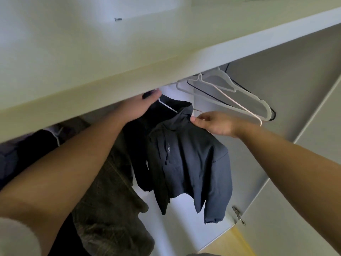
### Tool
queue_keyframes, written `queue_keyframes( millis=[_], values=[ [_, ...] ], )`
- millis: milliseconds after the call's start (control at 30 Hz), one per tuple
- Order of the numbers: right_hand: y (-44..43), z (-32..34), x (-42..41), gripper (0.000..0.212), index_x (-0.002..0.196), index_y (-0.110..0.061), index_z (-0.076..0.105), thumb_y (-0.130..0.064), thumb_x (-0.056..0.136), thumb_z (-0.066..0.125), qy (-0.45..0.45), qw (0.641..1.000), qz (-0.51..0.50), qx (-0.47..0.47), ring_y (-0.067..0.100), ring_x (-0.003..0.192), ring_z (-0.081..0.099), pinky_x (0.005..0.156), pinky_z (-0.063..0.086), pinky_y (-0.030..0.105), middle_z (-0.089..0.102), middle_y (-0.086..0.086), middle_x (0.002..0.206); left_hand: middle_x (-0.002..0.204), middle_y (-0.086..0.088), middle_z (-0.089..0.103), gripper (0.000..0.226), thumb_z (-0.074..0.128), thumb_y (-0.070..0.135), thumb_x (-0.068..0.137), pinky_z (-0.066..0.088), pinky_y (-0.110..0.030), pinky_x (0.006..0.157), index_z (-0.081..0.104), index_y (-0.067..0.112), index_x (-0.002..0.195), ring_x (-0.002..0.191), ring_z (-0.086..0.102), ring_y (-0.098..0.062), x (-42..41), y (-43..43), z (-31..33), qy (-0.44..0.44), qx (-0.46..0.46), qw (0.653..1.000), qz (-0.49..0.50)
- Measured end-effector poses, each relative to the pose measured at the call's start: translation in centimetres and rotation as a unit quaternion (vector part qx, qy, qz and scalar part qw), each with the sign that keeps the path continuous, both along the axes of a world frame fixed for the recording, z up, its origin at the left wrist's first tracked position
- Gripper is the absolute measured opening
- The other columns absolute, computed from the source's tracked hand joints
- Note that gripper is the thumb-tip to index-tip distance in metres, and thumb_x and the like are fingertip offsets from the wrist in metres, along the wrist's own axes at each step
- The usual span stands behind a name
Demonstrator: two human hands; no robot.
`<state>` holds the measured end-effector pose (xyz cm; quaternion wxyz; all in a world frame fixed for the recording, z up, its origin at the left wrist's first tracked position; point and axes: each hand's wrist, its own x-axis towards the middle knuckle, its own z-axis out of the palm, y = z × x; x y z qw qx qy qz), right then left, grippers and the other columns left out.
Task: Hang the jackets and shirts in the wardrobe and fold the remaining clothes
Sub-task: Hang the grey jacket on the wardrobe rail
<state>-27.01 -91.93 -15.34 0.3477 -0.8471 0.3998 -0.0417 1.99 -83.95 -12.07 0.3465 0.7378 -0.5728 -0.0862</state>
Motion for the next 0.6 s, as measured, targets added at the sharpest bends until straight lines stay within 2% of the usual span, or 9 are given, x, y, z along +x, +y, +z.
queue_keyframes(
  millis=[67, 133, 167, 233, 300, 367, 433, 533, 600],
  values=[
    [0.3, -0.5, -0.1, 0.09, 0.132, -0.033, 0.061, -0.096, 0.073, 0.034, 0.002, 1.0, 0.002, -0.008, 0.013, 0.113, 0.055, 0.098, 0.039, 0.034, 0.06, -0.006, 0.134, 0.107, 0.018, 0.073, 0.041, 0.044, 0.084, 0.082, 0.049, -0.04, 0.105, 0.068, 0.053, 0.096, 0.106, 0.067, -0.009, -1.8, -0.3, 0.1, -0.022, -0.008, 1.0, 0.011],
    [0.6, -1.0, -0.3, 0.082, 0.127, -0.038, 0.062, -0.095, 0.073, 0.038, -0.01, 1.0, 0.006, -0.007, 0.014, 0.111, 0.06, 0.102, 0.045, 0.036, 0.063, -0.006, 0.13, 0.091, 0.002, 0.075, 0.057, 0.041, 0.077, 0.087, 0.054, -0.044, 0.094, 0.071, 0.029, 0.091, 0.091, 0.069, -0.021, -3.2, -0.7, 0.6, -0.035, -0.028, 0.999, 0.026],
    [0.8, -1.4, -0.4, 0.073, 0.124, -0.041, 0.062, -0.092, 0.075, 0.043, -0.022, 1.0, 0.005, -0.007, 0.015, 0.107, 0.064, 0.101, 0.049, 0.038, 0.066, -0.007, 0.122, 0.088, -0.003, 0.075, 0.059, 0.041, 0.07, 0.091, 0.054, -0.045, 0.092, 0.071, 0.02, 0.088, 0.09, 0.069, -0.025, -3.8, -0.9, 0.9, -0.04, -0.032, 0.998, 0.037],
    [1.2, -2.2, -0.5, 0.056, 0.122, -0.044, 0.059, -0.081, 0.081, 0.054, -0.051, 0.998, -0.003, -0.028, 0.015, 0.095, 0.066, 0.093, 0.054, 0.038, 0.066, -0.009, 0.102, 0.089, -0.006, 0.075, 0.051, 0.042, 0.054, 0.1, 0.053, -0.044, 0.091, 0.07, 0.014, 0.089, 0.091, 0.068, -0.029, -4.9, -0.8, 1.3, -0.04, -0.051, 0.996, 0.069],
    [1.9, -3.0, -0.2, 0.047, 0.125, -0.04, 0.055, -0.068, 0.088, 0.059, -0.076, 0.994, -0.006, -0.079, 0.018, 0.09, 0.065, 0.085, 0.054, 0.035, 0.063, -0.009, 0.092, 0.086, -0.01, 0.071, 0.046, 0.042, 0.045, 0.104, 0.052, -0.044, 0.081, 0.066, 0.008, 0.09, 0.085, 0.065, -0.033, -5.4, -0.5, 1.6, -0.072, -0.081, 0.988, 0.11],
    [3.2, -3.6, 0.2, 0.039, 0.123, -0.033, 0.052, -0.056, 0.093, 0.061, -0.08, 0.988, 0.013, -0.135, 0.019, 0.084, 0.062, 0.074, 0.05, 0.03, 0.063, -0.006, 0.089, 0.085, -0.008, 0.072, 0.043, 0.044, 0.04, 0.105, 0.052, -0.042, 0.078, 0.065, 0.006, 0.091, 0.085, 0.065, -0.031, -5.8, 0.0, 1.8, -0.063, -0.112, 0.984, 0.122],
    [5.1, -4.2, 1.0, 0.031, 0.118, -0.025, 0.053, -0.047, 0.097, 0.059, -0.061, 0.979, 0.05, -0.19, 0.021, 0.08, 0.059, 0.066, 0.045, 0.027, 0.061, -0.004, 0.089, 0.089, -0.002, 0.075, 0.037, 0.048, 0.035, 0.106, 0.052, -0.033, 0.083, 0.069, 0.006, 0.094, 0.09, 0.068, -0.024, -6.0, 0.7, 2.1, -0.031, -0.12, 0.985, 0.124],
    [8.7, -4.7, 3.0, 0.028, 0.114, -0.017, 0.053, -0.042, 0.1, 0.054, -0.041, 0.971, 0.086, -0.219, 0.02, 0.075, 0.062, 0.071, 0.057, 0.036, 0.064, 0.002, 0.089, 0.091, 0.0, 0.076, 0.038, 0.048, 0.03, 0.106, 0.046, -0.023, 0.081, 0.072, 0.006, 0.09, 0.093, 0.068, -0.018, -5.4, 2.2, 2.2, -0.024, -0.12, 0.981, 0.15],
    [11.2, -4.9, 4.7, 0.028, 0.112, -0.019, 0.053, -0.044, 0.101, 0.051, -0.05, 0.967, 0.092, -0.234, 0.014, 0.065, 0.06, 0.068, 0.059, 0.035, 0.059, -0.004, 0.079, 0.092, -0.002, 0.076, 0.039, 0.048, 0.026, 0.107, 0.043, -0.02, 0.081, 0.072, 0.0, 0.089, 0.096, 0.068, -0.018, -4.6, 4.0, 2.2, -0.014, -0.129, 0.977, 0.171]
  ],
)
